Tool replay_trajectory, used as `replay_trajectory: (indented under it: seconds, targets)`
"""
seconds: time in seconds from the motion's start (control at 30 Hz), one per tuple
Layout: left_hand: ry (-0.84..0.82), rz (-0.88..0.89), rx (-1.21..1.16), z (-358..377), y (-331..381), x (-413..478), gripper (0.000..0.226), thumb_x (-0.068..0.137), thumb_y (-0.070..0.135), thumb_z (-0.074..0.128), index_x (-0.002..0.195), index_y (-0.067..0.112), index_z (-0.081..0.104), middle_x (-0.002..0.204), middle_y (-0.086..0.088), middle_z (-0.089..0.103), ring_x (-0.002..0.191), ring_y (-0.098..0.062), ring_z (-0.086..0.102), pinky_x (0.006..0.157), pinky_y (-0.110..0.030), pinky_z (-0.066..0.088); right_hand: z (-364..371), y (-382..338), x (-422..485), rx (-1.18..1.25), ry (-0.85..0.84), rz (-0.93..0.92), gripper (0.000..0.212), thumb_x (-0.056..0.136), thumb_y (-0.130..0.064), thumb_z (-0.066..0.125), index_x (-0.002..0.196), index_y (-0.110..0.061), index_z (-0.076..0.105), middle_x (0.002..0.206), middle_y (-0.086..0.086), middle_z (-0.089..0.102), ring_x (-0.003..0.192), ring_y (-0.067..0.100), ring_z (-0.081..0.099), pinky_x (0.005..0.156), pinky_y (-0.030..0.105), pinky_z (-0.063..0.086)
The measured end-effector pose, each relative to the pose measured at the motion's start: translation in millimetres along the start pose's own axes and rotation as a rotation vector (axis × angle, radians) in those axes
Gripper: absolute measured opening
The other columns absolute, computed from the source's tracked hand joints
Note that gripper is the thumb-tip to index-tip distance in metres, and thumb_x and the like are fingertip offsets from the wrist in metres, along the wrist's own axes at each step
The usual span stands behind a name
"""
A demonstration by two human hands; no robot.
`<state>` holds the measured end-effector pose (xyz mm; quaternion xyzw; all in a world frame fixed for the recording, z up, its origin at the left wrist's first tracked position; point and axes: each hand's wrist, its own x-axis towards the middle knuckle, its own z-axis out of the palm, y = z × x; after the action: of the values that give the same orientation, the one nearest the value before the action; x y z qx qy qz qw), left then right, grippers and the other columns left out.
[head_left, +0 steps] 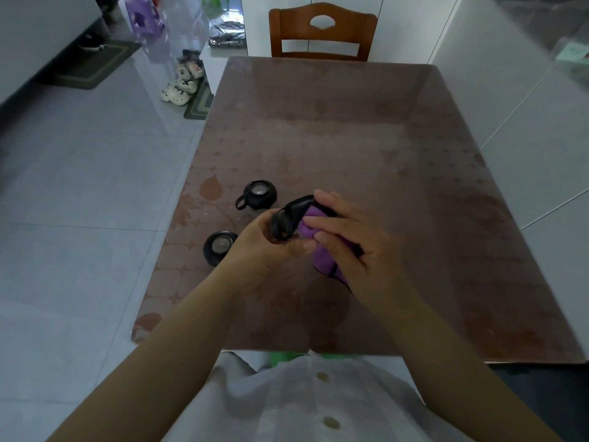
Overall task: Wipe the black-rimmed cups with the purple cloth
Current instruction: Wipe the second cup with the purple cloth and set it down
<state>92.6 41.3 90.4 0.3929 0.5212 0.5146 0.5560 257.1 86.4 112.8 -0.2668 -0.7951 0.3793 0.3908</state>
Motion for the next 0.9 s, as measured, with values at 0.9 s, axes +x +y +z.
replay_trajectory:
  seconds: [0.9]
  targets:
    - [0.114, 0.053, 0.210, 9.6, 12.7, -13.4, 0.073, 0.051, 0.024, 0.079, 0.117, 0.029, 0.049, 0.109, 0.019, 0.058, 0.096, 0.006, 0.062, 0.078, -0.014, 0.052, -5.5, -6.5, -5.5, 0.024, 0.120, 0.036, 0.028, 0.091, -0.017, 0.055, 0.119, -0.012, 0.060, 0.131, 0.002, 0.055, 0.120, 0.008, 0.054, 0.101, 0.025, 0.044]
